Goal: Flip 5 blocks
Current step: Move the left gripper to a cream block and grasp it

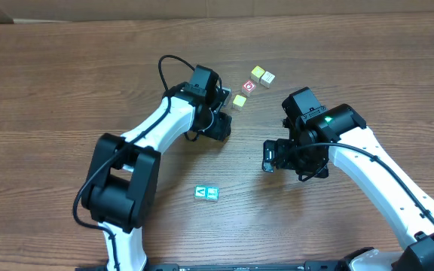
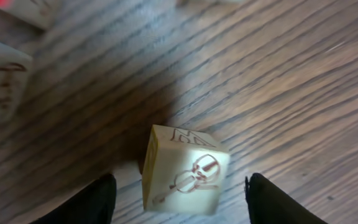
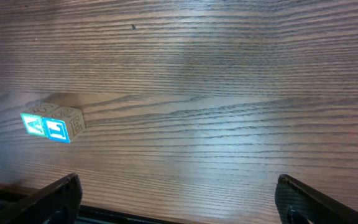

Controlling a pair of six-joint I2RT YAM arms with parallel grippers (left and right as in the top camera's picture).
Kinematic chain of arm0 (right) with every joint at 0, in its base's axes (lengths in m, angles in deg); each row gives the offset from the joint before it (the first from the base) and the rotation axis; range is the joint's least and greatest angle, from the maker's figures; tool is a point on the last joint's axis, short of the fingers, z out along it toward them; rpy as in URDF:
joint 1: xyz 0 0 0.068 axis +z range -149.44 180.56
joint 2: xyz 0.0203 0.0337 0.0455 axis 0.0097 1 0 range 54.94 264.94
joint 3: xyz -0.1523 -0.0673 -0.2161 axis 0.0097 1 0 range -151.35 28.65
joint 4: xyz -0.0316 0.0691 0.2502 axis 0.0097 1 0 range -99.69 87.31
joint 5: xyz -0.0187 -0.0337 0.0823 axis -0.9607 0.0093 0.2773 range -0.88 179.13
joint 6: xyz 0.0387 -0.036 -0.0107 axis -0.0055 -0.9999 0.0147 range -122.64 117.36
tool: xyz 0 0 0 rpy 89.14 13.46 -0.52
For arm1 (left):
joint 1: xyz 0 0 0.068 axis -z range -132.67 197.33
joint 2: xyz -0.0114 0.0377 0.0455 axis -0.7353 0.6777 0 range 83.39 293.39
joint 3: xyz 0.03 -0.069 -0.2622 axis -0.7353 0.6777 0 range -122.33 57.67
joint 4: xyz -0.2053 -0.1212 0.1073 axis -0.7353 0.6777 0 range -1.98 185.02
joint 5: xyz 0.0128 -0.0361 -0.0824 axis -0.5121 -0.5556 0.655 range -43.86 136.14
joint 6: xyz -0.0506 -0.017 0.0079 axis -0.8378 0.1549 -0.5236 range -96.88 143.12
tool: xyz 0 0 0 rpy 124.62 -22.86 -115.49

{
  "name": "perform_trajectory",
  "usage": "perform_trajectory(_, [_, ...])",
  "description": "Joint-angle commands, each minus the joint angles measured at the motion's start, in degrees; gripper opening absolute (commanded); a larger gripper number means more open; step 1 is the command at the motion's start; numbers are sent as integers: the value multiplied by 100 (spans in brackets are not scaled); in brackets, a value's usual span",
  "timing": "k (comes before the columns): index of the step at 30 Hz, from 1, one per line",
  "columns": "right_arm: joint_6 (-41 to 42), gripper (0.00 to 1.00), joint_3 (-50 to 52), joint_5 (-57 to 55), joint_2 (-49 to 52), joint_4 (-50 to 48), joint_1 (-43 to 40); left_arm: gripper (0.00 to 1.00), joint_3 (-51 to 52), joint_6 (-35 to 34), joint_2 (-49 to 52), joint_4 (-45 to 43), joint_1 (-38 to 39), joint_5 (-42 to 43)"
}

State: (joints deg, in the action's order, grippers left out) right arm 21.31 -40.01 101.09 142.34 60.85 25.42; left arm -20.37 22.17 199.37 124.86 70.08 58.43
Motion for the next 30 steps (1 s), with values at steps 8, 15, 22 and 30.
perform_trajectory(8, [-31,100,22,-37,-24,31,31,50,-131,125,155,-199,-22,129])
perform_trajectory(15, [-31,100,22,-37,-24,31,31,29,-131,-57,155,-216,-22,129])
perform_trajectory(22, [-31,100,22,-37,-24,31,31,28,-131,-330,155,-168,-22,131])
perform_trajectory(30, [-31,100,20,-37,-24,33,31,11,-498,-682,79,459,-28,61])
